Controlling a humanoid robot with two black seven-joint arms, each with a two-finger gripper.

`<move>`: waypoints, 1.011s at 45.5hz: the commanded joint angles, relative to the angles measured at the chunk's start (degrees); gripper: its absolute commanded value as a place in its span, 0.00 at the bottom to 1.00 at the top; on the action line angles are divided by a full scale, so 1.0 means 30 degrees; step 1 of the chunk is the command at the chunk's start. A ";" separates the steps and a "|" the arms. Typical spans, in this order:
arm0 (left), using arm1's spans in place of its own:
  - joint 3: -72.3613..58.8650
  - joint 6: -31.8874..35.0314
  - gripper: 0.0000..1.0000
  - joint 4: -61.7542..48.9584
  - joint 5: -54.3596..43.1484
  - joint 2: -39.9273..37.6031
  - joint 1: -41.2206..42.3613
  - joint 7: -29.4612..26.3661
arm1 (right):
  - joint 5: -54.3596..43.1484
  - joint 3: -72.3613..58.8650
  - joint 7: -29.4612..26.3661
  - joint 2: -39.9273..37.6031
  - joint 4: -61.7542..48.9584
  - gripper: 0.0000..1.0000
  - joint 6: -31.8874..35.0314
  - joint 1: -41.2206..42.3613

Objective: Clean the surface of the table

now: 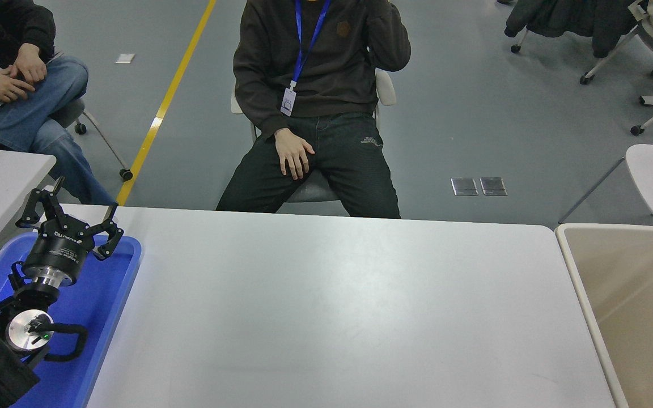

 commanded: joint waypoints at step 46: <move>0.0000 0.0004 1.00 0.0000 -0.0001 0.0000 0.0000 0.0000 | 1.1227 0.2024 -0.0042 -0.1197 -0.0019 0.98 0.5595 0.2357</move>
